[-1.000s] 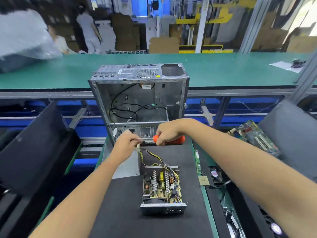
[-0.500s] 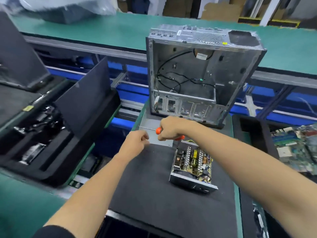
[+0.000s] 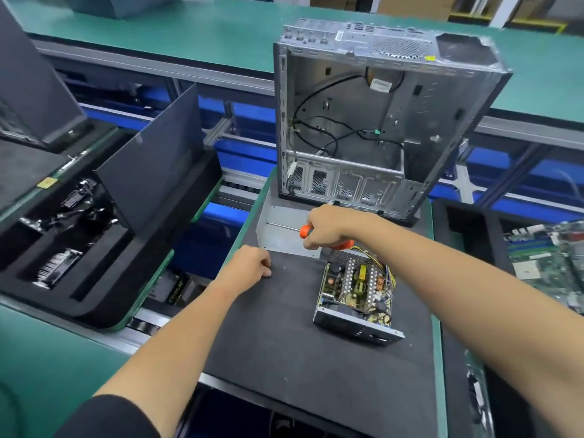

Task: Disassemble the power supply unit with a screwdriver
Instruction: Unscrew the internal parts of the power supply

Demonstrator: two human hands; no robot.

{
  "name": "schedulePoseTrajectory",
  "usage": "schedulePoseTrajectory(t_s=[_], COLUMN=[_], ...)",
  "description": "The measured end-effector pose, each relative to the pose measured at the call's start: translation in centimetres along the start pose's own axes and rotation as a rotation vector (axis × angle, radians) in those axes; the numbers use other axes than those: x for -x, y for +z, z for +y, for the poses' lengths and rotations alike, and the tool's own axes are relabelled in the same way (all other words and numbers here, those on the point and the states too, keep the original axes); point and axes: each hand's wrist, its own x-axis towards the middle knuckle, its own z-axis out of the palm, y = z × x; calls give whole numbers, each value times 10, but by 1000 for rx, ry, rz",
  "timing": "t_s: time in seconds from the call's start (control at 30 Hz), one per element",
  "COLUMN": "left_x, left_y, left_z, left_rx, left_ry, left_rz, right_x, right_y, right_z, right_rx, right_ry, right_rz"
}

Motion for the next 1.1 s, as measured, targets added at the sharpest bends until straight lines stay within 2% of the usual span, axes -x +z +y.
schedulePoseTrajectory(t_s=[0.17,0.37,0.6,0.8,1.0,1.1], left_x=[1,3,-3,-3,-8,-10], left_y=[1,1,-4,-9,-20,-29], left_z=[-8,-7,-3,0,-1,3], left_rx=[-253,-359,-304,-220,140,238], left_ry=[156,250,211,212,87,91], left_rz=[-33,7,-41,6,121,164], right_x=[3,3,6,13,14,16], right_y=[-1,-1,-2,-17,-30,-34], right_z=[2,0,3,10,14,15], right_rx=[-25,-14,47,111,156,148], right_ry=[2,10,12,24,26,21], right_rz=[-7,-34,-107,-162,-191,-242])
